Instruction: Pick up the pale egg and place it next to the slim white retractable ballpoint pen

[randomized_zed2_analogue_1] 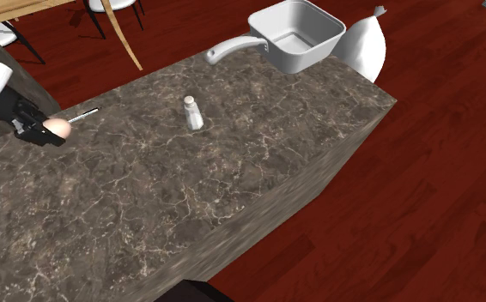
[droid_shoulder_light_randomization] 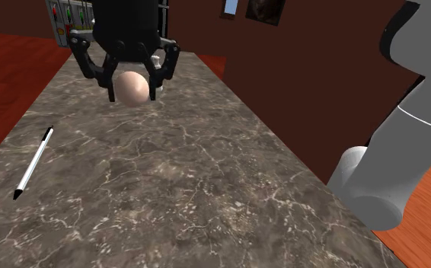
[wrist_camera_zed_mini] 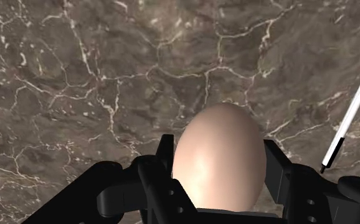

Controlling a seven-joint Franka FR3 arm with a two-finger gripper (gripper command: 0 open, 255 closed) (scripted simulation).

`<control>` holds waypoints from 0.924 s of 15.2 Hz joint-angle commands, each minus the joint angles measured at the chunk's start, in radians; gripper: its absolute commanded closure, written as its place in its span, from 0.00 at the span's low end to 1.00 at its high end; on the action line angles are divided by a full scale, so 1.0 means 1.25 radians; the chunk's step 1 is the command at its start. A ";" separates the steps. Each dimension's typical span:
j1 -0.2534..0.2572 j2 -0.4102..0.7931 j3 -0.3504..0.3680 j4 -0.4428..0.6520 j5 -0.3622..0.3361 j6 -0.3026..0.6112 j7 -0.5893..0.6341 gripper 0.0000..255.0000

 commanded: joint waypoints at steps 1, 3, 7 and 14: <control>0.000 -0.002 -0.001 -0.023 0.001 0.022 0.003 1.00; -0.001 -0.009 -0.002 -0.051 0.005 0.045 0.003 1.00; -0.003 -0.018 -0.005 -0.104 0.009 0.089 0.006 1.00; -0.003 -0.026 -0.006 -0.186 0.012 0.165 0.015 1.00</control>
